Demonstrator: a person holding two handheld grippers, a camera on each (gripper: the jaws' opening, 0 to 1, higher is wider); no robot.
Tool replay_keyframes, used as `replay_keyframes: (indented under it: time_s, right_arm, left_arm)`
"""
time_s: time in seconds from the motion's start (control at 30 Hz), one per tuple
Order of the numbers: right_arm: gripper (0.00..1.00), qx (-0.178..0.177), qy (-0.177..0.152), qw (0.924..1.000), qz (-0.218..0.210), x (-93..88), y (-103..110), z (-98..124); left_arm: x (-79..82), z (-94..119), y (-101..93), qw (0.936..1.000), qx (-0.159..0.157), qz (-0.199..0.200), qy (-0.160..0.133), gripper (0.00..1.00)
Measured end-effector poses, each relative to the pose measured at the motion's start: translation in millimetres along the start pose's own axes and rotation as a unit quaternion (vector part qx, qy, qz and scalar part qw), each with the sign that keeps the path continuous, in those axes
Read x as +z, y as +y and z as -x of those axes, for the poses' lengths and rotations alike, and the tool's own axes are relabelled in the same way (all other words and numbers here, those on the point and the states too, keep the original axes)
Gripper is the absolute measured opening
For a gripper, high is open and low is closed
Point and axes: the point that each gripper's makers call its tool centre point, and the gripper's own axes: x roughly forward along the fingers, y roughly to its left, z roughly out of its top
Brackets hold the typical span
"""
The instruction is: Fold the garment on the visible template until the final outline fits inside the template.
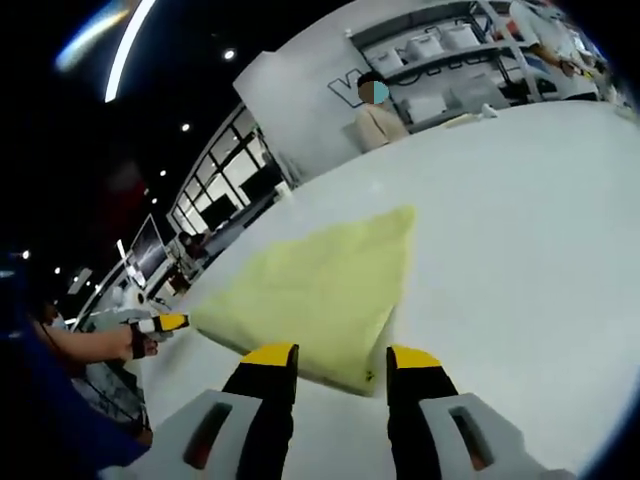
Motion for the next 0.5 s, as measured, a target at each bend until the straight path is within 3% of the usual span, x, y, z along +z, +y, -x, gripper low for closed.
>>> replay_keyframes:
  time_s: [0.5]
  right_arm:
    - [0.30,0.028,-0.005,0.9995,-0.015,3.8,9.7,-1.4]
  left_arm:
    - [3.6,-12.5,-14.1,0.9997,-0.023,0.001,0.000,0.31]
